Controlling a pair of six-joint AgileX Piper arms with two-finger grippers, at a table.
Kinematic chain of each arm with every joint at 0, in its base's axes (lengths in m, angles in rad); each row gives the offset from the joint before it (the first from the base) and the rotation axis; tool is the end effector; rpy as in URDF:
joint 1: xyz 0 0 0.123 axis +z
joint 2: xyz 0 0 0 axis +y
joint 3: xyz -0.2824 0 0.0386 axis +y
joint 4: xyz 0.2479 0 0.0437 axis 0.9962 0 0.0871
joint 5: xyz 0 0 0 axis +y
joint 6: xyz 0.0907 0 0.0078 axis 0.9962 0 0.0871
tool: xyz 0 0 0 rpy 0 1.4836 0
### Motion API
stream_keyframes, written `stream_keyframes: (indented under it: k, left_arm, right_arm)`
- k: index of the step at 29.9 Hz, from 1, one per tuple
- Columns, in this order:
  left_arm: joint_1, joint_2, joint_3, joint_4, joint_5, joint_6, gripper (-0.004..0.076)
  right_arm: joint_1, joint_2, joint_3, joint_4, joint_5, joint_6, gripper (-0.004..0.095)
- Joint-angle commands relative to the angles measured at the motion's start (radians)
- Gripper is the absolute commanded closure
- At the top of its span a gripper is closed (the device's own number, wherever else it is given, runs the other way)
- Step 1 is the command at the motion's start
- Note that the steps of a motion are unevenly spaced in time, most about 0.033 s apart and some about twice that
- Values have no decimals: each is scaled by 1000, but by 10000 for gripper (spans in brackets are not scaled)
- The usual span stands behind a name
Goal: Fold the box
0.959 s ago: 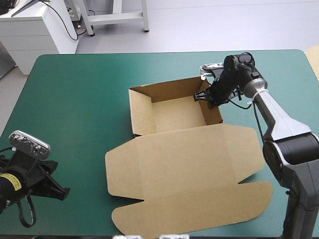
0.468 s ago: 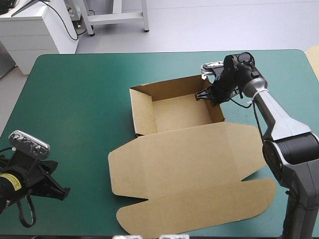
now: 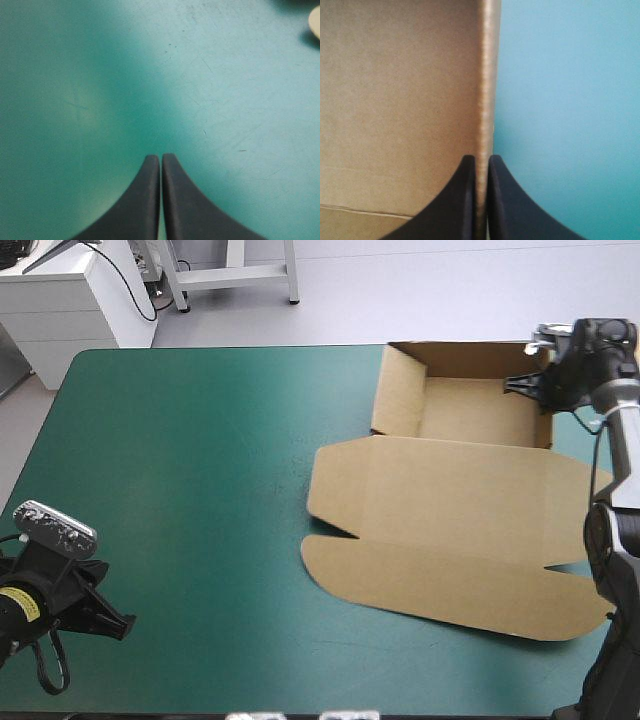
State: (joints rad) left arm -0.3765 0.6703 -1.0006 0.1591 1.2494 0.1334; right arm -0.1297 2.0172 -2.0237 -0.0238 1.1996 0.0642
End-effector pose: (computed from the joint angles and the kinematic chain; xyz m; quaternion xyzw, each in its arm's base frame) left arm 0.0829 -0.0181 0.3840 0.2307 0.9005 0.0351 0.3669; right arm 0.4410 -0.0596 0.3250 0.0926 0.9686 -0.0193 0.2298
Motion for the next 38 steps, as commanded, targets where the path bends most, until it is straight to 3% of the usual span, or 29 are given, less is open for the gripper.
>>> stream_keyframes:
  k: [1, 9, 17, 21, 25, 28, 30, 35, 38]
  left_arm:
    - [-1, 2, -20, 23, 28, -3, 731]
    - [-1, 2, -20, 23, 28, -3, 731]
    - [-1, 2, -20, 23, 30, -3, 731]
    - [-1, 2, -20, 23, 30, -3, 731]
    - [-1, 2, -20, 14, 30, -3, 731]
    - [-1, 2, -20, 10, 33, -3, 731]
    - [-1, 2, -20, 10, 33, -3, 731]
    - [-1, 2, -20, 10, 39, -3, 731]
    - [-1, 2, -20, 10, 40, -3, 731]
  right_arm:
    - [-133, -60, -38, -7, -17, 34, 929]
    - [-374, -60, -38, -7, -9, 34, 929]
    - [-434, -51, -36, -5, 16, 34, 903]
    - [-434, -47, -36, 39, 16, -43, 717]
    - [-434, -47, -36, 33, 14, -53, 302]
    - [-434, -47, -36, 12, 14, 6, 63]
    - [-434, -47, -36, 12, 16, 11, 4]
    - [-434, -52, -36, 38, 33, 11, 6]
    - [-434, -76, -36, 38, 45, 11, 104]
